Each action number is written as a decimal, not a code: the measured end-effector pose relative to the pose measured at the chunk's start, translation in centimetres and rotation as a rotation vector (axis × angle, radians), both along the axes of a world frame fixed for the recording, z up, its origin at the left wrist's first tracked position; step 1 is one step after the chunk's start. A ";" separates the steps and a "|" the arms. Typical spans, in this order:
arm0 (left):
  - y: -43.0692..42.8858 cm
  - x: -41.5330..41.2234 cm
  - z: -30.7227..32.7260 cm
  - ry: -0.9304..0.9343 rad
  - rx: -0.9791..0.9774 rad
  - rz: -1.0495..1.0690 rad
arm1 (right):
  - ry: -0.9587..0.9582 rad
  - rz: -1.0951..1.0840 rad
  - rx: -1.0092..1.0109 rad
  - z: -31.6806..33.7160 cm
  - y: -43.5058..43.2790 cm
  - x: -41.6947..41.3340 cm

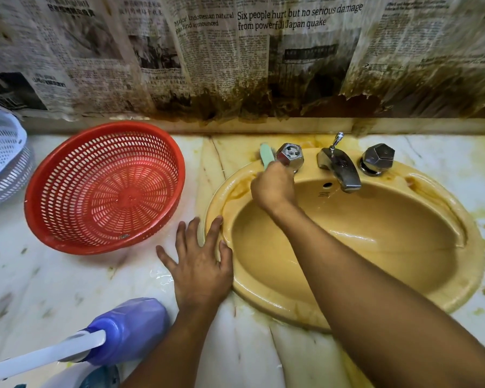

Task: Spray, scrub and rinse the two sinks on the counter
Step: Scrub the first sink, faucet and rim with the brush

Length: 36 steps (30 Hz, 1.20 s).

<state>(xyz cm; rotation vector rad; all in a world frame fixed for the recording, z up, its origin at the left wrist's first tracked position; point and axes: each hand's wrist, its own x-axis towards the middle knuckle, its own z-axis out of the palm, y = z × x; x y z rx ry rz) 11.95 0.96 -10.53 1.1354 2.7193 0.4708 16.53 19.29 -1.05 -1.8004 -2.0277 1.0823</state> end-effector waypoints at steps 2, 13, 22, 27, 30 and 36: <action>0.0 0.0 0.0 -0.006 -0.006 0.001 | 0.040 -0.066 -0.033 0.4 1.9 -1.7; 0.1 -0.2 -0.2 -0.002 -0.014 -0.003 | 0.037 -0.122 0.064 -3.0 -2.2 -1.4; 0.1 -0.2 -0.2 0.005 0.002 0.005 | 0.027 -0.064 0.064 -2.9 -1.7 -0.8; 0.1 -0.2 -0.2 0.013 0.001 0.004 | 0.011 -0.039 0.066 -2.4 -3.7 1.8; 0.1 -0.1 -0.3 0.012 0.014 0.010 | 0.030 -0.089 -0.027 -1.6 -0.4 -0.4; 0.0 -0.1 -0.2 0.006 0.020 0.007 | 0.069 -0.172 -0.049 -1.7 2.5 -3.2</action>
